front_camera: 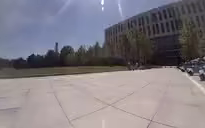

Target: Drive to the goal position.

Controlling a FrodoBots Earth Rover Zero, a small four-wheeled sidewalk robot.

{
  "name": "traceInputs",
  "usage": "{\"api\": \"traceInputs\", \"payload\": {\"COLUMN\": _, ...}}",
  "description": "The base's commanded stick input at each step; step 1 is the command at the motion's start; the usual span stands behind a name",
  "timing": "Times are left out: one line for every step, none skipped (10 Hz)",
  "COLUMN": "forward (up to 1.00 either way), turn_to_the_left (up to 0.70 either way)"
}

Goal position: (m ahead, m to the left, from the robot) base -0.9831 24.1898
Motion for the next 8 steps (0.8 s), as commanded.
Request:
{"api": "traceInputs", "payload": {"forward": 0.7, "turn_to_the_left": 0.35}}
{"api": "traceInputs", "payload": {"forward": 0.7, "turn_to_the_left": 0.35}}
{"api": "traceInputs", "payload": {"forward": 0.7, "turn_to_the_left": 0.35}}
{"api": "traceInputs", "payload": {"forward": 0.7, "turn_to_the_left": 0.35}}
{"api": "traceInputs", "payload": {"forward": 0.7, "turn_to_the_left": 0.35}}
{"api": "traceInputs", "payload": {"forward": 0.7, "turn_to_the_left": 0.35}}
{"api": "traceInputs", "payload": {"forward": 0.7, "turn_to_the_left": 0.35}}
{"api": "traceInputs", "payload": {"forward": 0.7, "turn_to_the_left": 0.35}}
